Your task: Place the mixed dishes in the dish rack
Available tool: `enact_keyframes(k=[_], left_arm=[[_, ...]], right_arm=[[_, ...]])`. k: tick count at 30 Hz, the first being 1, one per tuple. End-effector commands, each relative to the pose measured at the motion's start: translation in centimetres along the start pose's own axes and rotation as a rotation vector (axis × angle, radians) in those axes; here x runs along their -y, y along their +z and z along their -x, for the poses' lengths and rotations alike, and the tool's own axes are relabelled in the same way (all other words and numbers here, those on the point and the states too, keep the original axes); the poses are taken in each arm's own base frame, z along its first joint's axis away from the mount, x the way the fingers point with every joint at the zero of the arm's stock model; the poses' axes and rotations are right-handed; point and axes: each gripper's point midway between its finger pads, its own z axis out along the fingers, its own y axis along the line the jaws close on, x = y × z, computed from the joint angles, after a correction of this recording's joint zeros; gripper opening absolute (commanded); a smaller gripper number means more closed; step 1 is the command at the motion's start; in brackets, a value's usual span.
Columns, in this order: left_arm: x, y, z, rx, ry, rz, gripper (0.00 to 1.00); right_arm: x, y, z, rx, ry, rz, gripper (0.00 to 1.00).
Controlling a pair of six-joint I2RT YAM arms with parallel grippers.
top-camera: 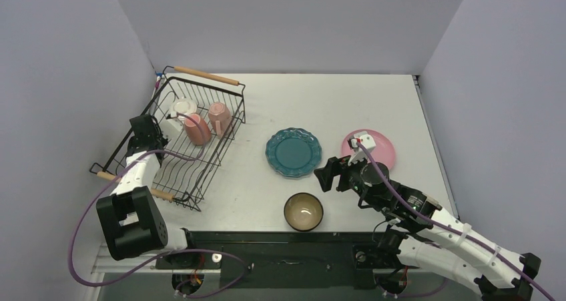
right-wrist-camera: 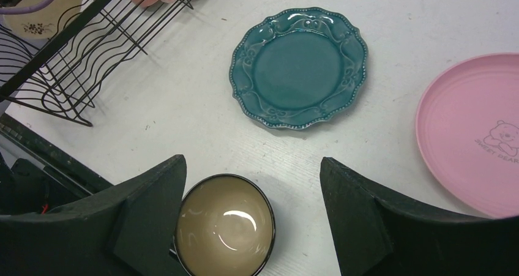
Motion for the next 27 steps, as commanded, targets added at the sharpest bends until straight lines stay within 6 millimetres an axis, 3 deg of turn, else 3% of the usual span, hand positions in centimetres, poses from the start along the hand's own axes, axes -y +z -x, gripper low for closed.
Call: enact_keyframes(k=[1, 4, 12, 16, 21, 27], left_arm=[[-2.7, 0.0, 0.6, 0.014, -0.029, 0.085, 0.37], [-3.2, -0.2, 0.9, 0.041, -0.068, 0.115, 0.56], [-5.3, -1.5, 1.6, 0.078, -0.149, 0.203, 0.71], [-6.8, -2.4, 1.1, 0.064, -0.164, 0.282, 0.73], [-9.2, -3.7, -1.5, -0.009, -0.223, 0.422, 0.73], [-9.9, -4.1, -3.2, -0.094, -0.216, 0.479, 0.68]], right_arm=[[0.0, 0.0, 1.3, 0.034, 0.004, -0.007, 0.75], [-0.1, 0.0, 1.4, 0.035, 0.004, -0.004, 0.75], [-0.3, 0.1, 1.4, 0.029, 0.001, 0.001, 0.75], [-0.3, 0.1, 1.5, 0.03, 0.001, 0.005, 0.75], [-0.3, 0.0, 1.4, 0.031, 0.001, 0.007, 0.75], [-0.4, -0.1, 1.4, 0.032, 0.003, 0.013, 0.75]])
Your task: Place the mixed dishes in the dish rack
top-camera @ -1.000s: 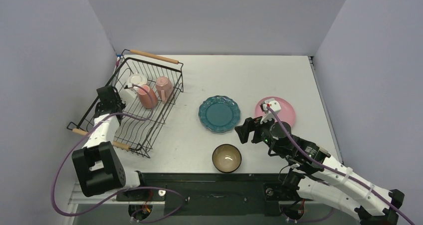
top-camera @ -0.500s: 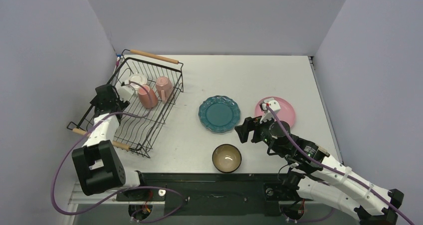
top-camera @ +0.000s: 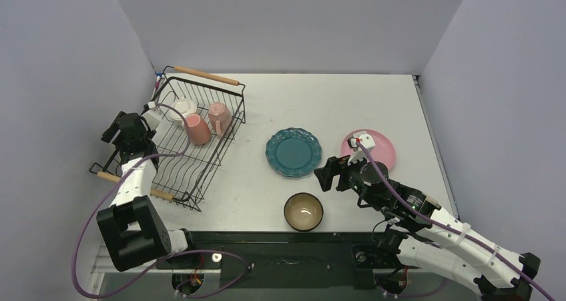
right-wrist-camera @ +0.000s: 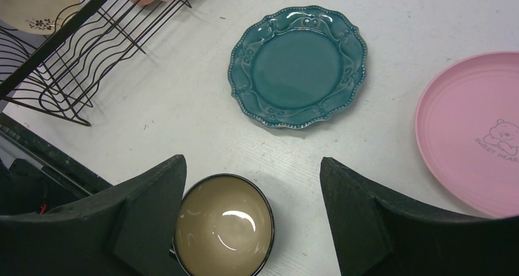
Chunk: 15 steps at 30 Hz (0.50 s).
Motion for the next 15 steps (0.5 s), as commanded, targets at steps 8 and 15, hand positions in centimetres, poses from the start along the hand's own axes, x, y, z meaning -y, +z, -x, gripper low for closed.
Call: enact_keyframes(k=[8, 15], left_arm=[[-3.2, -1.6, 1.3, 0.081, -0.128, 0.107, 0.69], [-2.8, -2.6, 2.0, 0.153, -0.175, 0.085, 0.73]], right_arm=[[-0.6, -0.3, 1.4, 0.038, 0.003, 0.021, 0.75], [-0.7, -0.3, 1.3, 0.036, 0.001, 0.026, 0.75]])
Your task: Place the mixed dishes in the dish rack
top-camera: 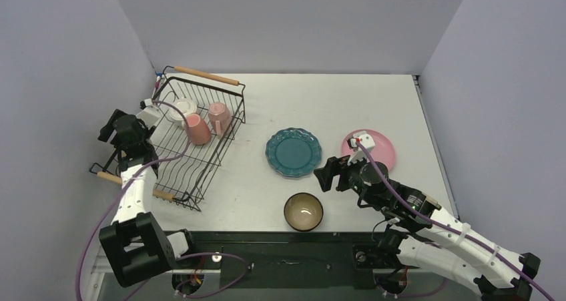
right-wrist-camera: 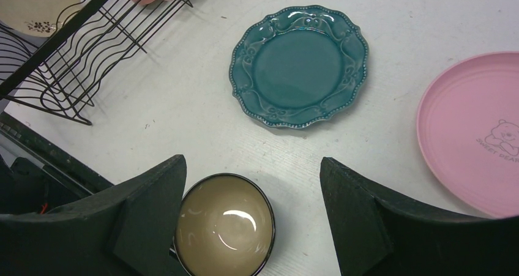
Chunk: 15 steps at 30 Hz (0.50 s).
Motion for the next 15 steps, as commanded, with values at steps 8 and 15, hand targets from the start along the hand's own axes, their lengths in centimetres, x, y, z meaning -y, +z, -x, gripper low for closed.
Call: enact_keyframes(k=[8, 15], left_arm=[[-4.6, -3.8, 6.1, 0.257, -0.357, 0.133, 0.77], [-3.3, -11.8, 19.2, 0.554, -0.483, 0.077, 0.97]], right_arm=[[-0.6, 0.1, 1.2, 0.021, -0.005, 0.011, 0.75], [0.2, 1.1, 0.6, -0.021, -0.004, -0.027, 0.75]])
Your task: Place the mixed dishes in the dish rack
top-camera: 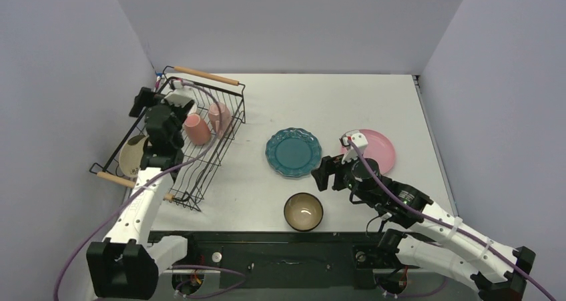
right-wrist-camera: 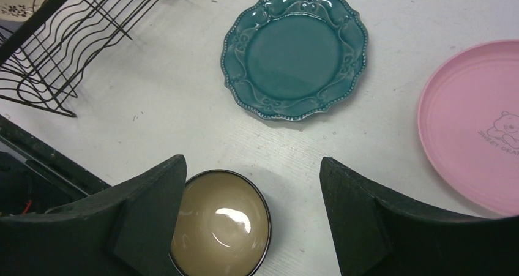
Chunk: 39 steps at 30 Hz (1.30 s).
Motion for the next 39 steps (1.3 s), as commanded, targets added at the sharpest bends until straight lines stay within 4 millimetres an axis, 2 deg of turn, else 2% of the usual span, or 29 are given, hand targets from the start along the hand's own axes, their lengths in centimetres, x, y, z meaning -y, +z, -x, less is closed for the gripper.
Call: enact_keyframes(k=[1, 2, 3, 4, 5, 6, 7, 9, 10, 11, 12, 13, 14, 15, 16, 19, 20, 21, 22, 23, 26, 29, 33, 36, 37, 38, 39], left_arm=[[0.1, -2.6, 10.6, 0.216, -0.217, 0.038, 0.97], [0.7, -3.5, 12.6, 0.242, -0.278, 0.017, 0.97], [1.8, -3.5, 12.9, 0.228, -0.286, -0.011, 0.97], [2.1, -4.4, 14.8, 0.252, -0.353, -0.033, 0.97], [3.0, -4.6, 15.3, 0.248, -0.365, -0.057, 0.96], [3.7, -5.6, 16.9, 0.276, -0.409, -0.09, 0.96], [4.3, -6.0, 17.6, 0.283, -0.419, -0.111, 0.96], [5.3, -7.8, 19.9, 0.336, -0.484, -0.178, 0.96], [6.4, -9.0, 21.0, 0.365, -0.528, -0.248, 0.96], [6.6, -9.9, 21.7, 0.382, -0.592, -0.294, 0.96], [7.7, -10.8, 22.2, 0.397, -0.601, -0.377, 0.96], [7.5, -11.8, 22.7, 0.405, -0.68, -0.427, 0.96], [8.4, -12.5, 22.8, 0.405, -0.684, -0.498, 0.96], [8.2, -13.3, 23.2, 0.409, -0.736, -0.538, 0.96], [9.0, -14.1, 23.1, 0.404, -0.724, -0.604, 0.96], [9.7, -16.1, 23.0, 0.401, -0.763, -0.723, 0.96], [9.6, -16.8, 23.1, 0.414, -0.77, -0.759, 0.96], [10.0, -17.4, 23.1, 0.418, -0.778, -0.798, 0.96], [9.8, -17.9, 23.0, 0.424, -0.786, -0.814, 0.96], [10.2, -18.4, 22.9, 0.426, -0.786, -0.852, 0.96], [10.6, -19.8, 22.9, 0.466, -0.794, -0.922, 0.96], [12.2, -20.3, 22.2, 0.47, -0.771, -0.977, 0.96], [14.4, -21.0, 21.3, 0.432, -0.697, -1.062, 0.96], [15.5, -21.2, 20.2, 0.406, -0.654, -1.066, 0.96], [15.4, -21.0, 19.9, 0.405, -0.658, -1.041, 0.96], [15.4, -21.3, 19.2, 0.414, -0.653, -1.029, 0.96], [14.9, -21.1, 19.3, 0.44, -0.669, -0.998, 0.96]], right_arm=[[0.3, 0.4, 1.3, 0.005, 0.012, -0.017, 0.75], [0.6, 0.7, 1.0, -0.008, 0.016, -0.025, 0.75], [1.0, 0.8, 0.8, -0.019, 0.027, -0.033, 0.75], [1.4, 1.0, 0.4, -0.034, 0.036, -0.043, 0.75], [2.0, 1.2, 0.4, -0.042, 0.056, -0.056, 0.75], [2.4, 1.4, 0.0, -0.057, 0.064, -0.066, 0.75], [3.1, 1.5, -0.1, -0.064, 0.087, -0.081, 0.75], [4.5, 1.8, -0.3, -0.075, 0.122, -0.133, 0.75], [5.1, 1.9, -0.7, -0.09, 0.132, -0.157, 0.75], [5.9, 2.0, -0.7, -0.09, 0.158, -0.185, 0.75], [6.2, 2.3, -0.9, -0.104, 0.171, -0.195, 0.75], [6.8, 2.4, -1.0, -0.106, 0.197, -0.215, 0.75], [7.3, 2.6, -1.0, -0.111, 0.219, -0.225, 0.75], [7.4, 2.7, -1.2, -0.113, 0.242, -0.228, 0.75], [7.5, 3.0, -0.9, -0.101, 0.26, -0.22, 0.75], [7.6, 3.4, -0.9, -0.061, 0.317, -0.205, 0.76], [7.3, 3.4, 0.1, -0.008, 0.332, -0.18, 0.77], [7.4, 3.6, -0.6, -0.002, 0.356, -0.176, 0.78], [7.0, 3.6, 0.6, 0.057, 0.37, -0.147, 0.78], [6.9, 3.6, 0.8, 0.093, 0.396, -0.131, 0.78], [6.0, 3.8, 0.4, 0.096, 0.473, -0.074, 0.79], [5.7, 4.5, -0.5, 0.059, 0.547, -0.046, 0.77], [6.4, 5.3, -1.9, 0.042, 0.652, -0.081, 0.75], [8.5, 4.8, -2.3, 0.075, 0.703, -0.191, 0.73], [10.6, 4.0, -3.1, 0.079, 0.717, -0.3, 0.73], [11.5, 3.5, -3.0, 0.09, 0.739, -0.349, 0.73], [13.7, 2.5, -4.2, 0.072, 0.753, -0.466, 0.73]])
